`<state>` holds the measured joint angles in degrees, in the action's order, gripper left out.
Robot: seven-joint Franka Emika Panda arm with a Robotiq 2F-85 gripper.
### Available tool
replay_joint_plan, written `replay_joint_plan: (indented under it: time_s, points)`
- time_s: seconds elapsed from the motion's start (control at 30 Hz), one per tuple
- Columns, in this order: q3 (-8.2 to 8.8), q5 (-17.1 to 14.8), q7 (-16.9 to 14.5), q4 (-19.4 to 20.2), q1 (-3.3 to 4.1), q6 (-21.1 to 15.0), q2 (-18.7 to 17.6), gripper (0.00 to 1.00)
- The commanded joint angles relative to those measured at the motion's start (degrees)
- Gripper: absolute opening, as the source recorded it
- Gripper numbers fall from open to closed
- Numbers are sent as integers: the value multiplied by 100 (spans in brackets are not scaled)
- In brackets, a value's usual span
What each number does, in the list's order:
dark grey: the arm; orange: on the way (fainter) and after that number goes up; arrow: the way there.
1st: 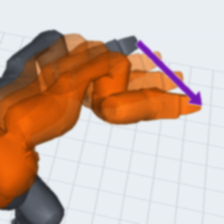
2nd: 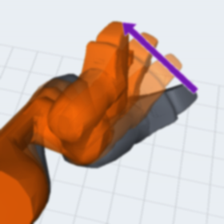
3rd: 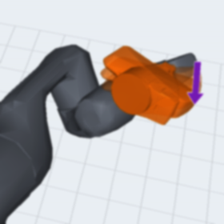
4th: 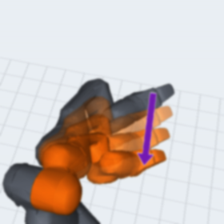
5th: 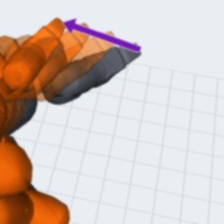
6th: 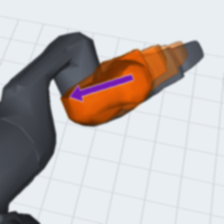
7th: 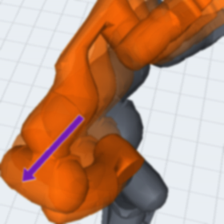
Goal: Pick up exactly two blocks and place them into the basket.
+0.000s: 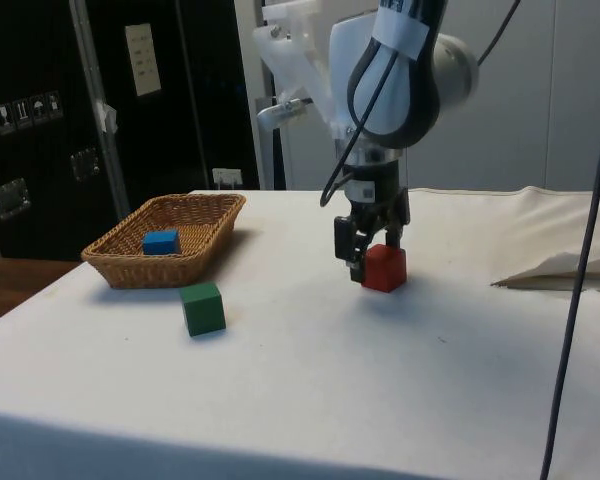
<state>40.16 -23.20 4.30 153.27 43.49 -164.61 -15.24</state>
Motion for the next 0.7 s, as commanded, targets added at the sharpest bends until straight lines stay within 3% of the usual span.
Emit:
replay_joint_plan:
  time_s: [0.0,0.03,0.13,0.17,0.23,0.57,0.67]
  points:
    - [6,0,6,0,0,0,-6,78]
    - [6,-17,23,17,0,-57,-11,78]
    - [17,-17,29,17,0,-57,-17,43]
    - [23,-17,34,17,-6,-57,-23,20]
    - [23,-11,34,17,-6,-57,-23,0]
    - [29,0,34,0,-11,0,-11,0]
    - [143,57,126,46,46,-29,69,0]
